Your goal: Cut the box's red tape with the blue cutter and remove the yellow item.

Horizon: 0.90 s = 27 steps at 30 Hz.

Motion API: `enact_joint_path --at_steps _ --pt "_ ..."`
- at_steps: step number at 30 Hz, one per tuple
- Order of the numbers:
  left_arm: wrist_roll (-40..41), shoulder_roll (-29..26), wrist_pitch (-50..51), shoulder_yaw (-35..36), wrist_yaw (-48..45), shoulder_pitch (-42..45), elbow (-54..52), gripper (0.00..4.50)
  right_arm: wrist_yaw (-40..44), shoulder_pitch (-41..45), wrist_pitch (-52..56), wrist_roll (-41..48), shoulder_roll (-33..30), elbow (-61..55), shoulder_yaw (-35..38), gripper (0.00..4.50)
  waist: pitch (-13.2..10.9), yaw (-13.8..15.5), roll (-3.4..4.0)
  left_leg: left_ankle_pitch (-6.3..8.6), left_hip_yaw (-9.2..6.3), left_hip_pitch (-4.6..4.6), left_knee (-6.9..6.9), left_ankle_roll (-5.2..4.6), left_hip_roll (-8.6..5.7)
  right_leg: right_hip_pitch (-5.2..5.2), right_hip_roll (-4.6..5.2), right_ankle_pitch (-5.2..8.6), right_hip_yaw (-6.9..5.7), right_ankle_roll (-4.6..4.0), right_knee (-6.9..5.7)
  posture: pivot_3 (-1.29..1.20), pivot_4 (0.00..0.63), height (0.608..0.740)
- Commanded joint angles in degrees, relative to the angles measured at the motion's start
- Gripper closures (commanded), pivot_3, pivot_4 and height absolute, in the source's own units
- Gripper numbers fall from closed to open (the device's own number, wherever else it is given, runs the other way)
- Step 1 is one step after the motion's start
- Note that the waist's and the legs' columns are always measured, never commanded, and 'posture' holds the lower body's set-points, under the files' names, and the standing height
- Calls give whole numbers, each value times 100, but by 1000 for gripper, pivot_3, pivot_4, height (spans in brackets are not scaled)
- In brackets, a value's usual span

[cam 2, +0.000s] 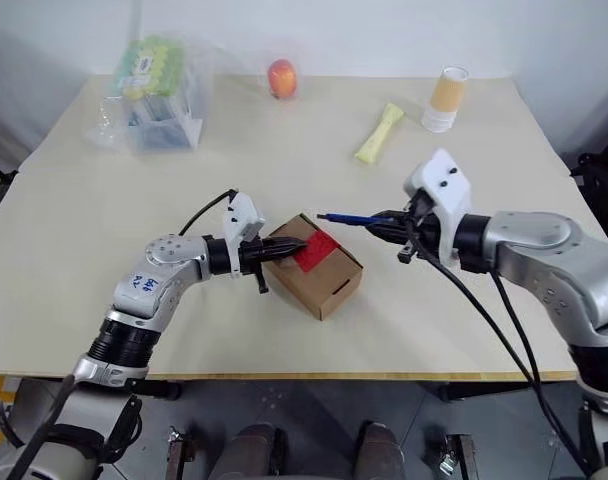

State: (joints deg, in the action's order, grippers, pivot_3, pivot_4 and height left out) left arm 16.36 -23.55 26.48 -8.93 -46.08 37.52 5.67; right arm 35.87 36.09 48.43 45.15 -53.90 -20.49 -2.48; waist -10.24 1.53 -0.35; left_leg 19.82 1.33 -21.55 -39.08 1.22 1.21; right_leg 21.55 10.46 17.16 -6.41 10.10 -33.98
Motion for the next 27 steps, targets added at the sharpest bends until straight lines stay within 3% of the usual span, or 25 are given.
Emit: enact_joint_path --at_steps 1,27 --pt "-30 34 193 72 110 -27 -24 4500 186 154 -76 -185 80 -97 103 4339 0 -4 0 0 0 0 -1 0 0 0 0 0 0 0 -1 0 150 740" --pt "-98 43 732 -74 79 -96 -651 4500 623 -170 290 -918 365 -236 -139 4339 0 -13 0 0 0 1 -1 0 0 0 0 0 0 0 -3 0 150 740"
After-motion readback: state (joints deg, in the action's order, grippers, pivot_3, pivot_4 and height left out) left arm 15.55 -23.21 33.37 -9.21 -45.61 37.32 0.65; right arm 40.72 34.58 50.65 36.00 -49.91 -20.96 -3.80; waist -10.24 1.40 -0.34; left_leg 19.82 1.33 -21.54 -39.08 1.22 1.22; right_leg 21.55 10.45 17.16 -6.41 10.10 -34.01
